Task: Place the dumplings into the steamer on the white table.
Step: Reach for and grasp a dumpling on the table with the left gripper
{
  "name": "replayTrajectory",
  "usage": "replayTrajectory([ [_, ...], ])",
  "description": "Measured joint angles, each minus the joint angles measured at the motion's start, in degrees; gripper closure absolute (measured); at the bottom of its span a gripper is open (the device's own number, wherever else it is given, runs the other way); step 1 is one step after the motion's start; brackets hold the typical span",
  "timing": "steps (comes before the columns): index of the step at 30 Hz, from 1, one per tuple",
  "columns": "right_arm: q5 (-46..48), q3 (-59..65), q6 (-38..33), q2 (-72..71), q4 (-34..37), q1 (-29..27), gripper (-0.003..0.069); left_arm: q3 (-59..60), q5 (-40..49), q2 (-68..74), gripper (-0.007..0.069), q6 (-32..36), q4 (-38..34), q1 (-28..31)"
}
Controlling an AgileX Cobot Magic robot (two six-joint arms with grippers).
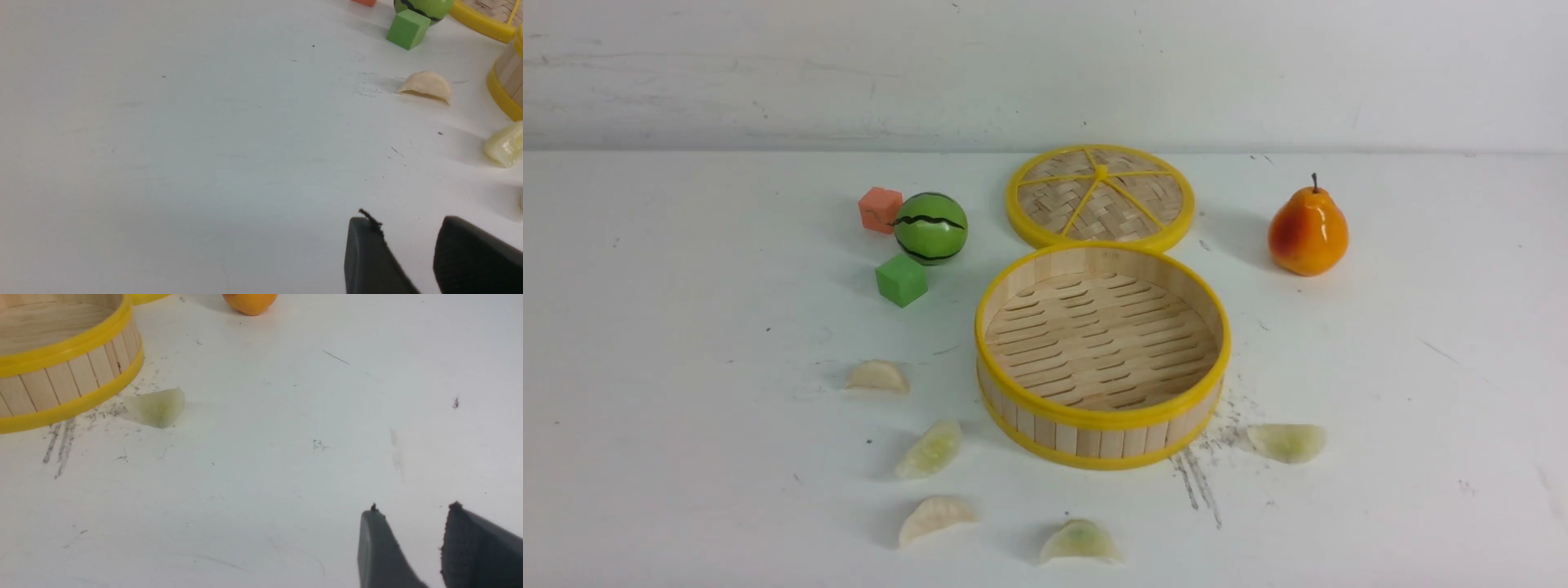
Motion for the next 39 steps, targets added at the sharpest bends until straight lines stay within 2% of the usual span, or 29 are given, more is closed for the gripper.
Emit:
replayTrajectory([
  [10,0.00,0.00,0.00,0.00,-0.44,0.00,0.0419,0.00,0.00,0.00,0.0386,0.00,0.00,0.00],
  [16,0.00,0.00,0.00,0.00,2.45,0.00,0.0419,0.00,0.00,0.00,0.0386,0.00,0.00,0.00],
  [28,0.00,0.00,0.00,0.00,3.73,0.00,0.0419,0.00,0.00,0.00,0.0386,0.00,0.00,0.00],
  [33,0.11,0.00,0.00,0.00,9.86,0.00,0.0419,0.00,-0.88,0.00,0.0386,0.00,-0.15,0.00],
  [39,1.11,0.13,0.00,0.00,27.47,0.00,0.0419,0.00,-6.12,0.00,0.0386,0.00,-4.38,0.00],
])
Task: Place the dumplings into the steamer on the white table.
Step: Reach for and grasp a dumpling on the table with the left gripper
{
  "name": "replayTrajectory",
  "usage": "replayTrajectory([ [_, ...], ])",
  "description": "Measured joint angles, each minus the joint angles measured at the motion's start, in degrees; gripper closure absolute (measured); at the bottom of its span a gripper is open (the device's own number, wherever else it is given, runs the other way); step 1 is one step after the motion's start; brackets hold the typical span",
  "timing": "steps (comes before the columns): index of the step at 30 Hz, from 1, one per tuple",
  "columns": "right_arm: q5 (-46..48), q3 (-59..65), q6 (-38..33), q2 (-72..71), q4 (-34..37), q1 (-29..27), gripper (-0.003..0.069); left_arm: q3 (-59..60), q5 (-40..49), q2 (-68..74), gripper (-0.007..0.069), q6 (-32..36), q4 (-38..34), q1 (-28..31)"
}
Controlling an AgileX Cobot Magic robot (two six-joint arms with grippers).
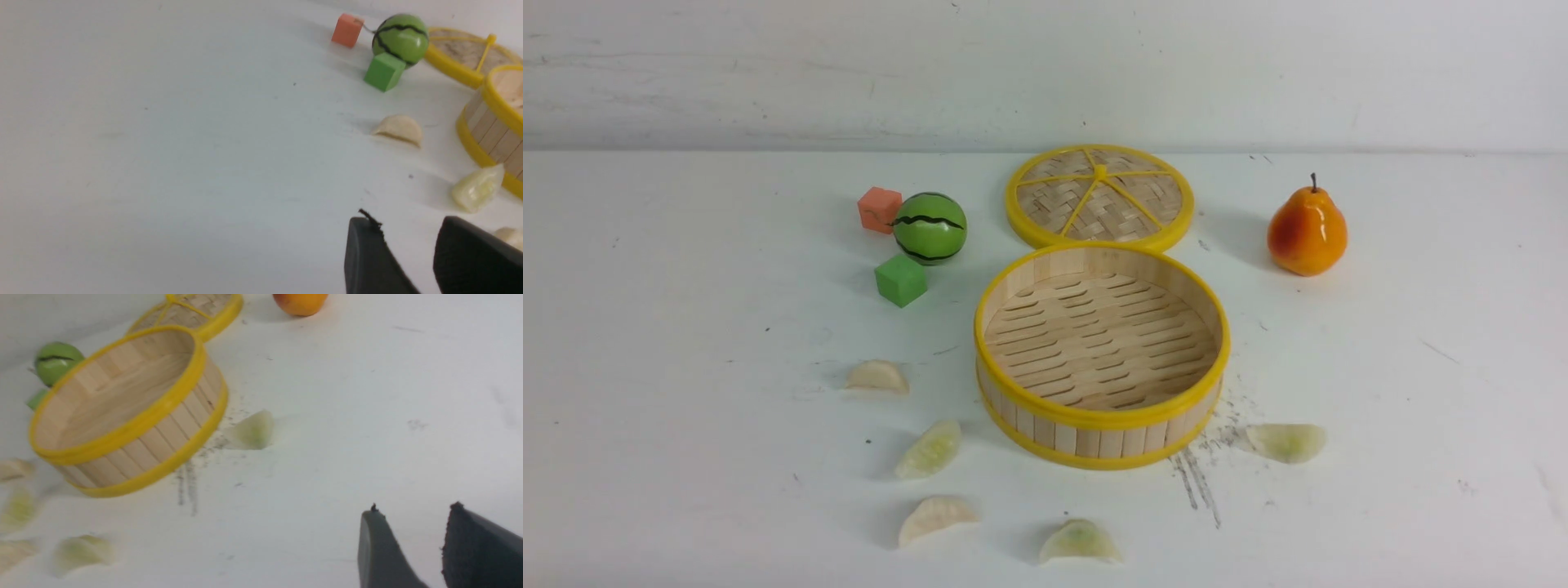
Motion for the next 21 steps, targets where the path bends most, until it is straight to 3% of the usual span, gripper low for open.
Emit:
replayTrajectory([
  [2,0.11,0.11,0.00,0.00,5.99,0.00,0.0419,0.00,-2.27,0.00,0.0386,0.00,-0.88,0.00],
  [4,0.24,0.33,0.00,0.00,17.89,0.00,0.0419,0.00,-6.89,0.00,0.0386,0.00,-1.61,0.00],
  [10,-0.48,0.33,0.00,0.00,29.16,0.00,0.0419,0.00,-10.12,0.00,0.0386,-0.38,-2.94,0.00],
  [13,-0.52,0.33,0.00,0.00,32.91,0.00,0.0419,0.00,-10.30,0.00,0.0386,-10.57,-15.34,0.00],
  [17,-1.31,0.33,0.00,0.00,36.02,0.00,0.0419,0.00,-10.77,0.00,0.0386,-31.49,-36.07,0.00],
  [21,-2.93,0.33,0.00,0.00,37.09,0.00,0.0419,0.00,-10.91,0.00,0.0386,-37.16,-46.60,0.00],
])
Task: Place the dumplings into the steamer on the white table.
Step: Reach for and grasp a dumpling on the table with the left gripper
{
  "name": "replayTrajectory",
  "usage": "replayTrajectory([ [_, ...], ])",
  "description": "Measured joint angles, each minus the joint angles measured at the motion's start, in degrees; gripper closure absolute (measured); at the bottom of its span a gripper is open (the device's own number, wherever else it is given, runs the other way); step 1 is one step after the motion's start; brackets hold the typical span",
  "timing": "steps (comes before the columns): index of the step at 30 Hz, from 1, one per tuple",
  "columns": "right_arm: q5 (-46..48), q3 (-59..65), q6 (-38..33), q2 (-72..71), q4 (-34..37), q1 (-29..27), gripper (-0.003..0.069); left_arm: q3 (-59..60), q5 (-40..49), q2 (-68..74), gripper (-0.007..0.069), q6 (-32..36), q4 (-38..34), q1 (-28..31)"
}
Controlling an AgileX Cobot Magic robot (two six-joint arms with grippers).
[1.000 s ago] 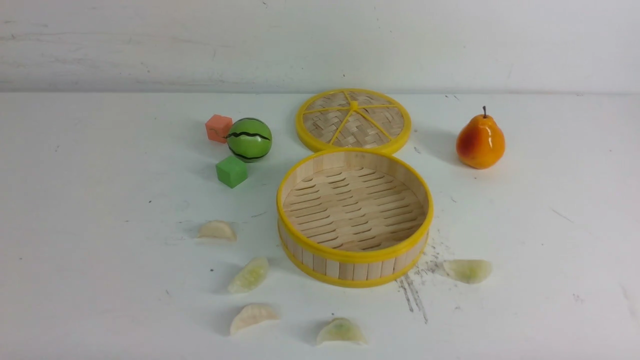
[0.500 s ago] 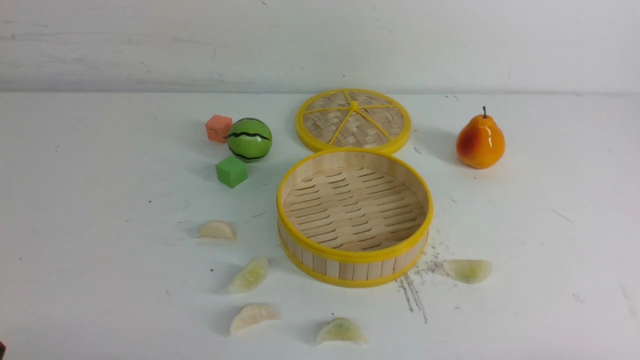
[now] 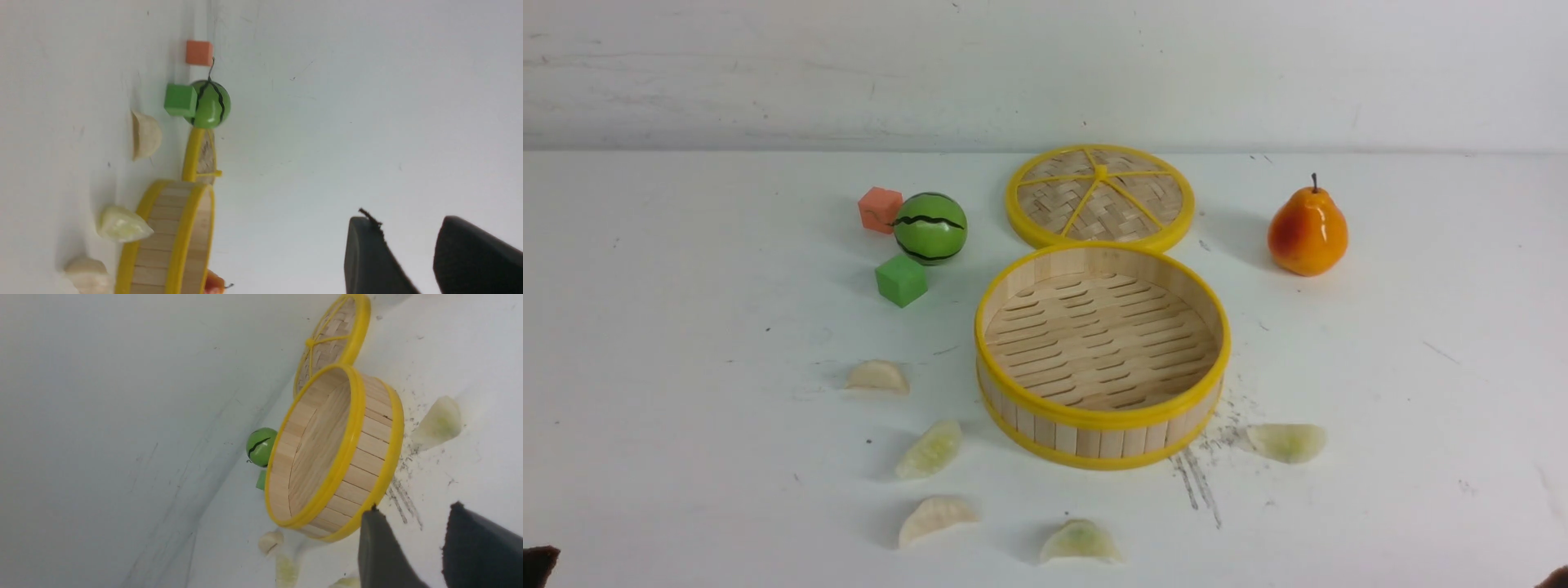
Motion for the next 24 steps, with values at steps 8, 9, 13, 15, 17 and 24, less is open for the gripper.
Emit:
replayTrajectory([
  [8,0.67,-1.61,-9.38,0.00,0.94,0.00,0.0419,-2.18,3.85,0.00,0.0386,1.82,-3.06,0.00],
  [9,1.15,-2.78,-11.40,0.00,1.00,0.00,0.0419,-4.28,5.22,0.00,0.0386,4.55,-2.49,0.00],
  [13,1.43,-10.92,-21.97,0.54,0.95,0.00,0.0424,-15.20,11.93,0.00,0.0390,22.17,4.85,0.00],
  [15,1.43,-15.43,-26.81,2.80,0.11,0.00,0.0454,-22.07,17.04,1.18,0.0403,31.56,8.93,0.00],
  [17,2.33,-20.35,-32.04,8.66,-2.33,0.00,0.0529,-28.95,24.27,5.57,0.0442,37.33,14.05,0.00],
  [24,16.02,-38.59,-38.12,34.64,-13.99,0.00,0.0679,-50.56,54.89,32.39,0.0630,41.84,31.05,0.00],
])
